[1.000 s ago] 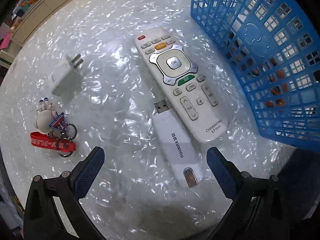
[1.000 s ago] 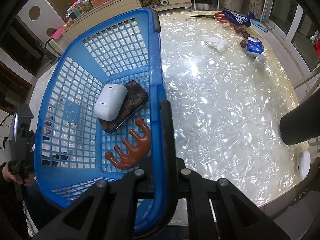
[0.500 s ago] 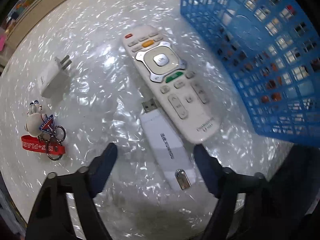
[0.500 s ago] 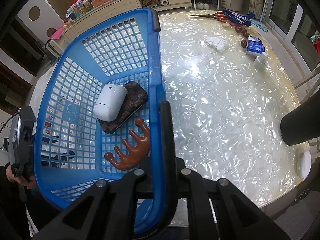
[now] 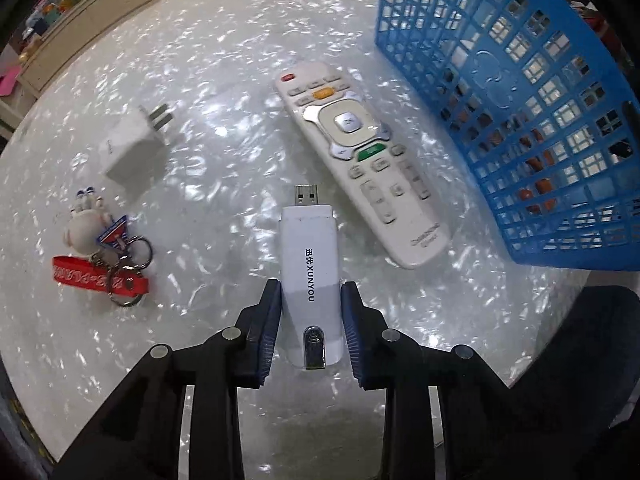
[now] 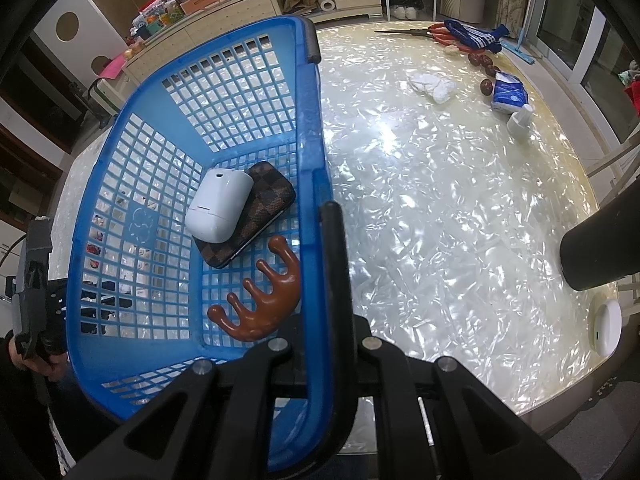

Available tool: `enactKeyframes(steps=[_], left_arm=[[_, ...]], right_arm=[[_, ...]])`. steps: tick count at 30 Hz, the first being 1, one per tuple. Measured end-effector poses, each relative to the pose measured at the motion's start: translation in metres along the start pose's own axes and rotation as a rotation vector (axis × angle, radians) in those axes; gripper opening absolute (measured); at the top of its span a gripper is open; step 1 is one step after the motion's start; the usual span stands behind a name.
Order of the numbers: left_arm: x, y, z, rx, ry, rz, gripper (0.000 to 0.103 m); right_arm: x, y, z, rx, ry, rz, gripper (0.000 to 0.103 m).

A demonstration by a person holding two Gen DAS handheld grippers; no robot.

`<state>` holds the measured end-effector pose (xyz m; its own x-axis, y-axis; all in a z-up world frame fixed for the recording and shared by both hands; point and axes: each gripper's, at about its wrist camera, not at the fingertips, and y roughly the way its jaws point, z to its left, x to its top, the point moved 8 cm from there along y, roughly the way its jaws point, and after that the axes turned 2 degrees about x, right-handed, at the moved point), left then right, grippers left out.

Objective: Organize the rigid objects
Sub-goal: 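Carry the USB stick into the basket and open the left tool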

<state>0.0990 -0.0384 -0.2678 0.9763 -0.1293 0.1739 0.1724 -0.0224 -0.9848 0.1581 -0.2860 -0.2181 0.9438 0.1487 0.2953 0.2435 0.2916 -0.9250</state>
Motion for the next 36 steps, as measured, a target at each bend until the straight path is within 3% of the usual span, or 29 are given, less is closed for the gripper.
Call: enactKeyframes(steps=[8, 13, 18, 24, 30, 36], left_arm=[[-0.012, -0.014, 0.011, 0.054, -0.005, -0.021, 0.033], [-0.008, -0.036, 0.003, 0.038, 0.017, -0.063, 0.033], [0.005, -0.079, -0.009, -0.02, 0.036, -0.164, 0.033], [0.023, -0.132, -0.025, -0.018, 0.093, -0.302, 0.033], [0.051, -0.171, -0.058, -0.04, 0.215, -0.438, 0.033], [0.068, -0.184, -0.097, -0.086, 0.323, -0.492, 0.034]], right_arm=[[0.0, 0.0, 0.0, -0.001, 0.001, -0.001, 0.007], [-0.001, 0.0, 0.0, 0.0, 0.003, -0.002, 0.007], [-0.001, 0.001, -0.001, 0.001, 0.0, -0.002, 0.007], [-0.001, 0.0, -0.001, 0.005, 0.005, -0.005, 0.007], [-0.001, 0.0, -0.001, 0.006, 0.005, -0.005, 0.007], [-0.001, 0.0, -0.001, 0.006, 0.006, -0.005, 0.007]])
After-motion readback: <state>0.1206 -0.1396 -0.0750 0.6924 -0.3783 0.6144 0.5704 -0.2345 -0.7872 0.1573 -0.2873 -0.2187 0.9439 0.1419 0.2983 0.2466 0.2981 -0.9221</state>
